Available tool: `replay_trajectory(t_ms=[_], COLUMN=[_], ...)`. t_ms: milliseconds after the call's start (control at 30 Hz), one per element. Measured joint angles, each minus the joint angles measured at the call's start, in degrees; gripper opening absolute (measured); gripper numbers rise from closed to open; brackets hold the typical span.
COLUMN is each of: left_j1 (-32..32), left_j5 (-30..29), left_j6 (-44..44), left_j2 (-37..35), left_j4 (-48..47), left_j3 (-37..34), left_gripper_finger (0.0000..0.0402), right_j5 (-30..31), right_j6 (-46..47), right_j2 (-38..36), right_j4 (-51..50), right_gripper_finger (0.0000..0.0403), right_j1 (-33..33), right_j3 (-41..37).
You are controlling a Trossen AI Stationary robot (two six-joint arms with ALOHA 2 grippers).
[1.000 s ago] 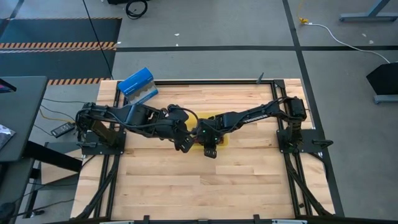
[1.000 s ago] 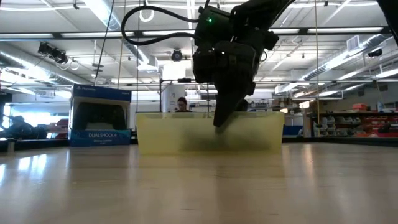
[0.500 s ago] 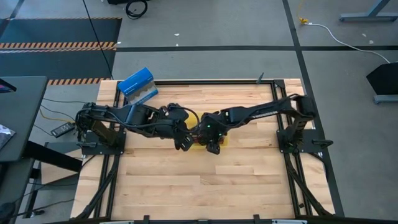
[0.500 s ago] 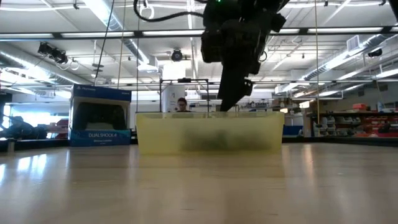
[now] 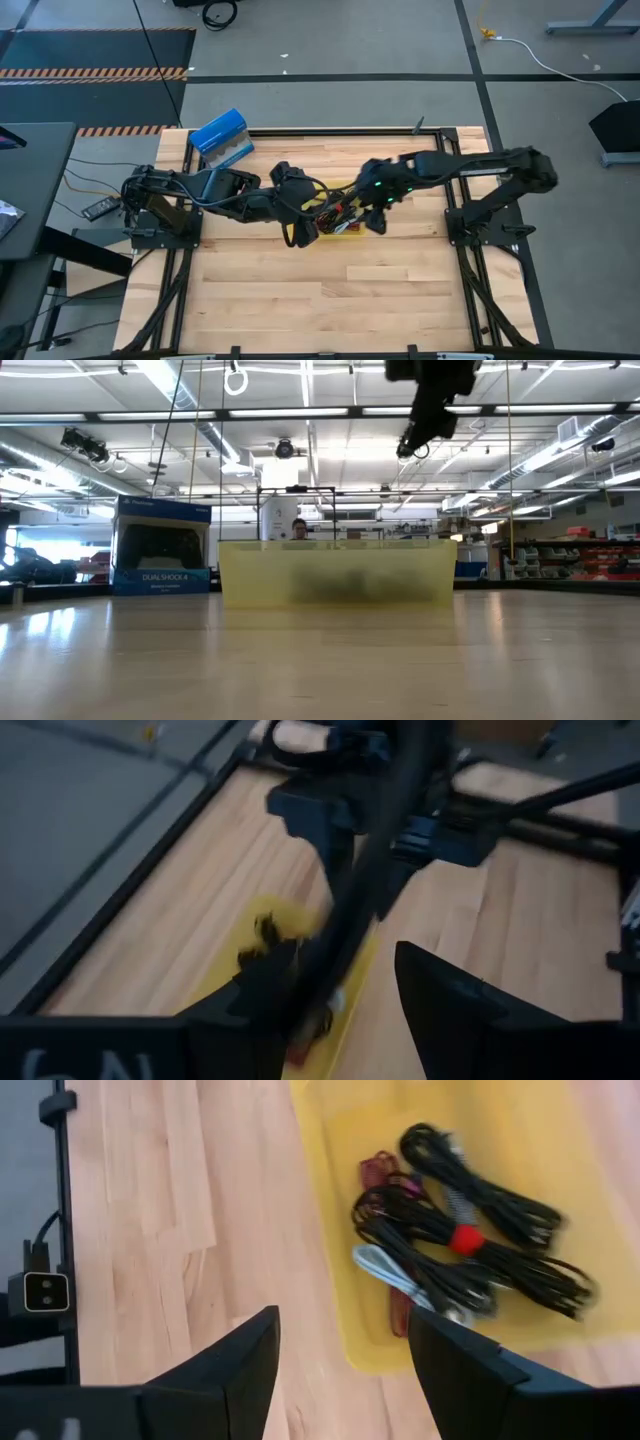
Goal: Pick and place USB-C Cables
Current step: Return to Home Position
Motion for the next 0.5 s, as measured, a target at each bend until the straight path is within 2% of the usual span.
replay_trajectory(t_ms=[267, 367, 500], left_j1=[0.3, 0.71, 1.38], left_j5=[2.43, 2.89, 4.22], left_j6=[12.8, 14.07, 14.05], left_j2=[0.0, -0.4, -1.81], left_j4=[13.37, 14.4, 13.26], left_j3=[-0.01, -0.01, -0.01], left_gripper_finger=[0.0165, 0.0134, 0.0065], right_j5=[1.32, 1.32, 2.26], right_j6=[1.02, 2.57, 4.91], right_j2=[-10.92, -14.44, -18.75], right_j4=[-5.13, -6.41, -8.52], right_gripper_finger=[0.0222, 0.0219, 0.0203], right_j1=[-0.02, -0.01, -0.04], right_j3=[0.0, 0.0, 0.0])
